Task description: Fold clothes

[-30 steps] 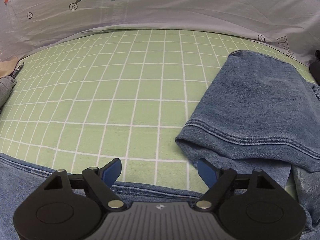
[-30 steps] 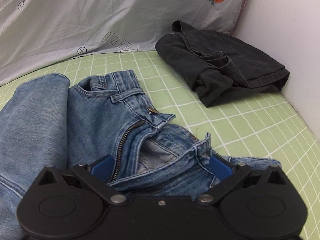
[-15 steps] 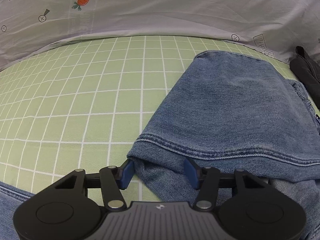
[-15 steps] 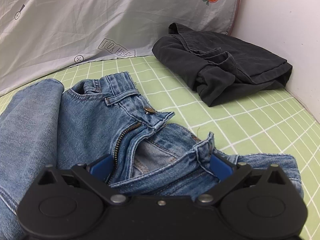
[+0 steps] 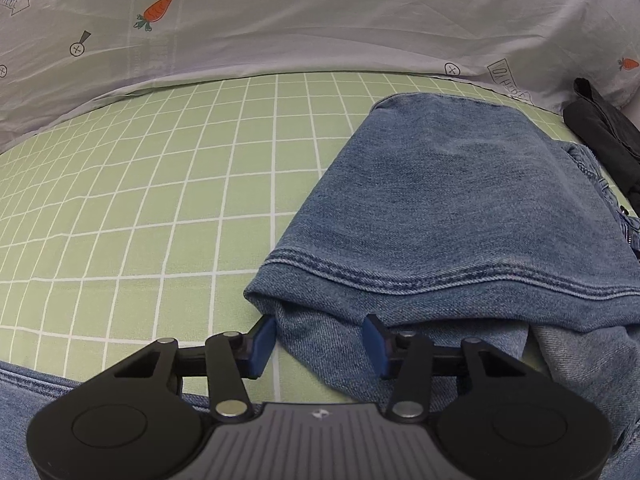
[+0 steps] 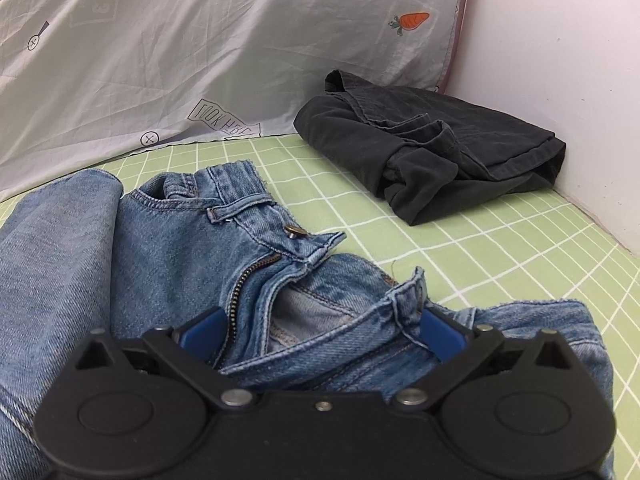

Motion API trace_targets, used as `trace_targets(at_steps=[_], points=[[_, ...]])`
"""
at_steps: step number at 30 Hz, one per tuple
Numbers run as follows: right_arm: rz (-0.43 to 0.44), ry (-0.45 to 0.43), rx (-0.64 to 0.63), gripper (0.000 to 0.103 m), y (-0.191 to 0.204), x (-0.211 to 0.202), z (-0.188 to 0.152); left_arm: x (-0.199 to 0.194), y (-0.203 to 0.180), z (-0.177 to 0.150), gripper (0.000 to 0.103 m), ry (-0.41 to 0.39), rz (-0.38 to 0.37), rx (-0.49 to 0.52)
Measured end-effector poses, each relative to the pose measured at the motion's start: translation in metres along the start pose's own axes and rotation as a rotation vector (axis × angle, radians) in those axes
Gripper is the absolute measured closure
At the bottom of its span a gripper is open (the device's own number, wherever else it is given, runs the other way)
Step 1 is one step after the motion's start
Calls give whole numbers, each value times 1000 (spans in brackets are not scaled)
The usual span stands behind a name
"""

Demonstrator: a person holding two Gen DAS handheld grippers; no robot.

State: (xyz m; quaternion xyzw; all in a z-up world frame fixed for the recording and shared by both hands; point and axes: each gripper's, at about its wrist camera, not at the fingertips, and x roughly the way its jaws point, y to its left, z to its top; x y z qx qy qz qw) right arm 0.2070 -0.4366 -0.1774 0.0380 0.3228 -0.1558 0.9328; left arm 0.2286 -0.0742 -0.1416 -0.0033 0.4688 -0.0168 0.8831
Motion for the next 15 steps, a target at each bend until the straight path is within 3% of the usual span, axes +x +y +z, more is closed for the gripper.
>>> trace_targets(at_steps=[1,3,6,11,15], points=[[-2,-4,-1,0,1,0,0,1,-2,1,62,-6,3,0],[0,-4,1,0,0,0,0,0,-6,-1,82,-22,33,29],[2,-4,3,0,-1,1,0,-1,-9,-1,95,-42,88,84],[2,-4,5,0,-1,1,0,-11,0,8,98,-113,208,132],[0,-4,7,0,0,0,0,-22,6,32,98,-216,347,214]])
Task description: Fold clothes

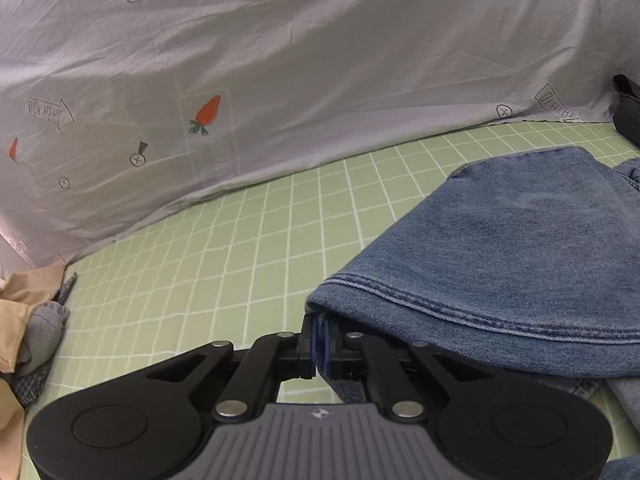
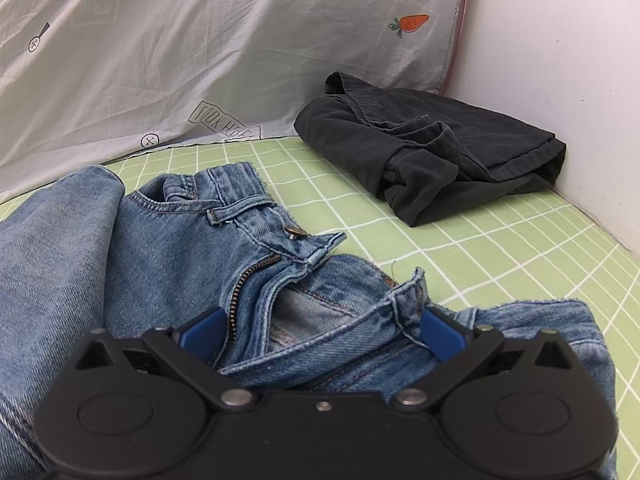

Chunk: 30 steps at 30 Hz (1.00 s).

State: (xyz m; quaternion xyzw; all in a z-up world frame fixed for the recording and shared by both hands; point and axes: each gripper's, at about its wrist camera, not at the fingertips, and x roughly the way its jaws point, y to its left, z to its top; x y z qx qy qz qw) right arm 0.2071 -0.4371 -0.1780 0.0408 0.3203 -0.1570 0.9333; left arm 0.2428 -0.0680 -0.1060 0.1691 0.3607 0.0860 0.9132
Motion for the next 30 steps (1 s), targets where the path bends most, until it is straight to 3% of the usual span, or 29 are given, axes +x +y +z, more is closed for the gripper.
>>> trace_targets(at_steps=[4,10,14,19,22,26,30], points=[[-1,0,1,0,0,0,0,1,20,25,98,-100,176,61],[-2,1,1,0,1,1,0,-13,73,49,98,-210,401,-81],[-2,1,0,0,0,1,0,-18,83,33,98,-185,265,-136],[-3,2,-1,0,1,1,0,-18,29,0,98,-90,-25,-26],[-3,2,-1,0,1,1,0,-9,-12,-20,97,18,-200,50],[-4,3,0,0,1,1,0,-6,-40,-39,93,130,-304,92],[-5,3,-1,0,1,1,0,-20,-11,-39,70,123,-364,-64]])
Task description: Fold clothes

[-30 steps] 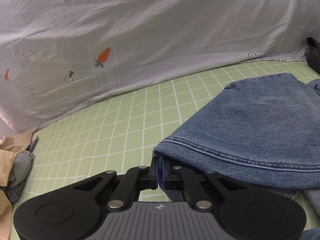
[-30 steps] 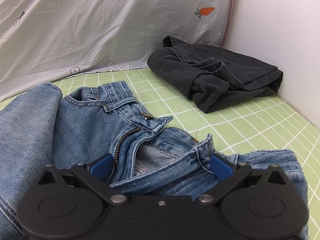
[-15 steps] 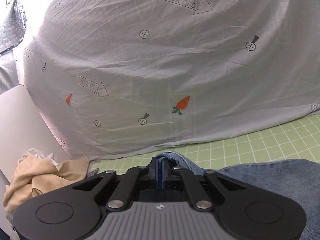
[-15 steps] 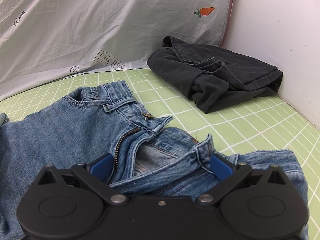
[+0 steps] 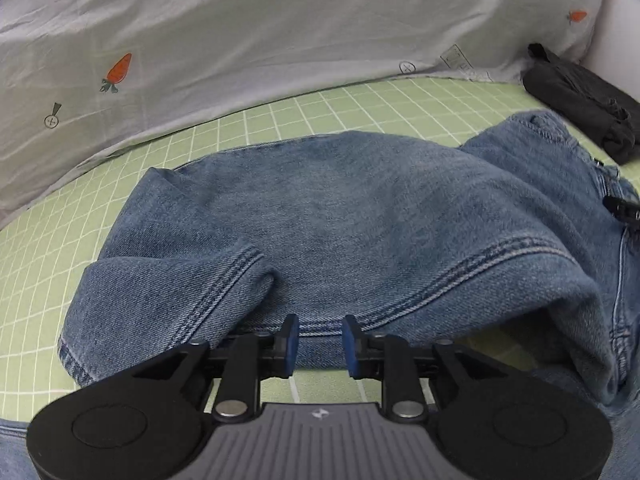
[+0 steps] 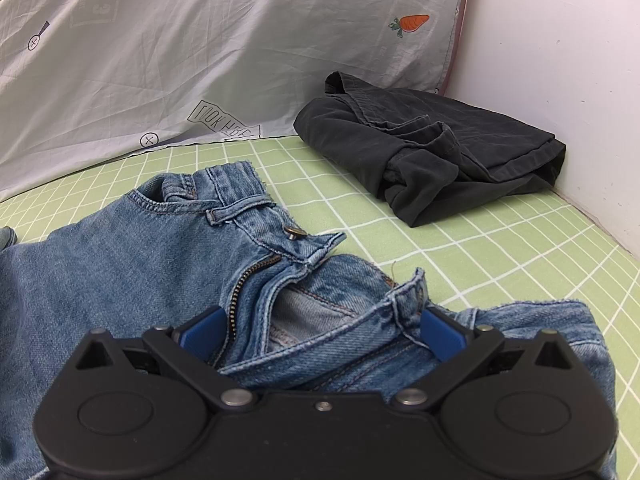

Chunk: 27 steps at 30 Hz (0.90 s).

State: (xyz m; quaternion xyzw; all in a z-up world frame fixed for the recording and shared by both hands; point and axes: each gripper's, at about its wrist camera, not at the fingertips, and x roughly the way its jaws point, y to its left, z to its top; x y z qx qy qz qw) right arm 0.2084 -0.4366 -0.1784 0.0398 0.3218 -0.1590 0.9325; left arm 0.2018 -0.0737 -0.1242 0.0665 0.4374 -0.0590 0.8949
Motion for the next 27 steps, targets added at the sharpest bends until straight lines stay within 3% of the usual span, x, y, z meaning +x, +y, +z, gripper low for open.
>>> trace_targets(at_steps=[4,6,8,11,16,21,23,25,26,27], points=[[0,0,-2,0,0,0,0,-31,54,1,51,-62,7,-278],[-4,-1,-5,0,1,0,0,-39,83,-3,21,-85,90,-392],[-9,-1,-8,0,2,0,0,-47,111,-7,19,-105,169,-502],[-9,-1,-7,0,2,0,0,-46,151,-12,19,-73,193,-609],[-8,0,-5,0,2,1,0,-19,192,-17,19,29,24,-688],[-7,1,-6,0,1,1,1,14,201,-22,20,93,-92,-718],[-9,1,-6,0,2,1,1,18,204,-20,25,88,-112,-698],[-11,1,-7,0,2,0,1,18,207,-17,43,61,-137,-669],[-13,1,-7,0,3,0,1,17,211,-15,62,58,-122,-662],[-14,1,-7,0,3,0,1,16,215,-13,88,56,-108,-655]])
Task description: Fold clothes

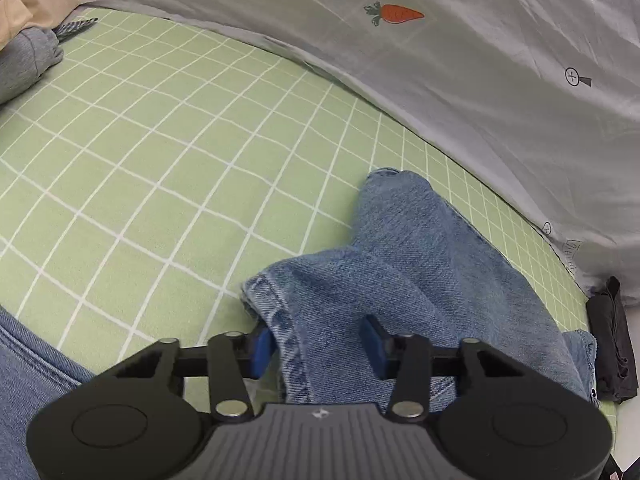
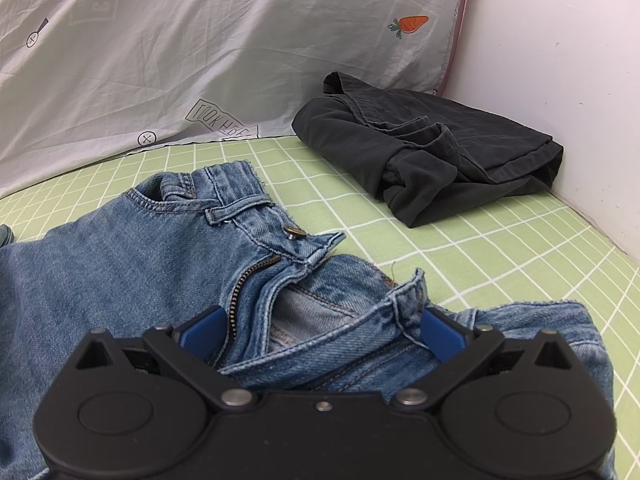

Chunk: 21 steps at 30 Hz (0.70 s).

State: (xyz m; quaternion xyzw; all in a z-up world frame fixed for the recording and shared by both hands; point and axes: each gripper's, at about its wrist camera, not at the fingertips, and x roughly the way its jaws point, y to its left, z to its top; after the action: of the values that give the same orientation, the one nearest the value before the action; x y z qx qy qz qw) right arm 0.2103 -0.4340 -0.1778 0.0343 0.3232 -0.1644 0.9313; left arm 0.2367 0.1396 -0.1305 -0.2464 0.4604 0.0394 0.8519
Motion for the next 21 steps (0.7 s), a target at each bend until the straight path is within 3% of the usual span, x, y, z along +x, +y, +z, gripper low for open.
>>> trace_targets(at_steps=[1,6,12,14,16,19,21], points=[[-1,0,0,0,0,0,0,-2,2,4,97,-11,14,7],[-3,1,1,0,1,0,0,-23,16,29,96,-191,161,94],[-5,2,2,0,1,0,1,-80,21,65,96,-503,330,253],[-5,2,2,0,1,0,1,-93,22,71,96,-575,380,275],[-5,2,2,0,1,0,1,-93,28,72,91,-579,446,266],[-6,2,3,0,2,0,1,-63,49,72,83,-397,581,206],[-6,2,4,0,2,0,1,-53,60,65,82,-308,607,172]])
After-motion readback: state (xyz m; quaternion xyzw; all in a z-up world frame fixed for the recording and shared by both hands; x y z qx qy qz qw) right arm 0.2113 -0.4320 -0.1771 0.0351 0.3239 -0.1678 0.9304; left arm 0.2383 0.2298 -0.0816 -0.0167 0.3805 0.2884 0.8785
